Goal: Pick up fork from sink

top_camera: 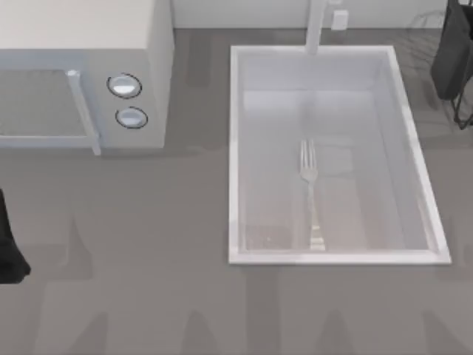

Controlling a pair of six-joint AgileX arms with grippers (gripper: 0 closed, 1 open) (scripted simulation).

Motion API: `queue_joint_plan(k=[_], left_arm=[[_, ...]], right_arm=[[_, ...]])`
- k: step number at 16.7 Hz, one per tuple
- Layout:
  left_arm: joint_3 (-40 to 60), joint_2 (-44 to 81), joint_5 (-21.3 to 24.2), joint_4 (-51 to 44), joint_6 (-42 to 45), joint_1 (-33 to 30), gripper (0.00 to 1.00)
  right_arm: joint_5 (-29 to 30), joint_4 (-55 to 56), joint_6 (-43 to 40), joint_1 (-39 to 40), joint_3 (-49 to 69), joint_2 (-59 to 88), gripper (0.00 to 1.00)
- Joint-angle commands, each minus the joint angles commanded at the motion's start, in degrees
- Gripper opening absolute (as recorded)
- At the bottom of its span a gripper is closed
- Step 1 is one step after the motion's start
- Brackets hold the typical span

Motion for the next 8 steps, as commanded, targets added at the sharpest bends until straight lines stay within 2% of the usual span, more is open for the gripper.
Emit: queue_joint_plan(k=[4,8], left_arm=[[0.0,0.0,0.0,0.0,0.0,0.0,1.0],[0.0,0.0,0.0,0.0,0.0,0.0,1.0]], right_arm=[[0.01,-1.67,0.58,0.53,2.85,3.18,1.0],[0.03,-7.83,2.71,2.52,13.37,14.86,1.0]])
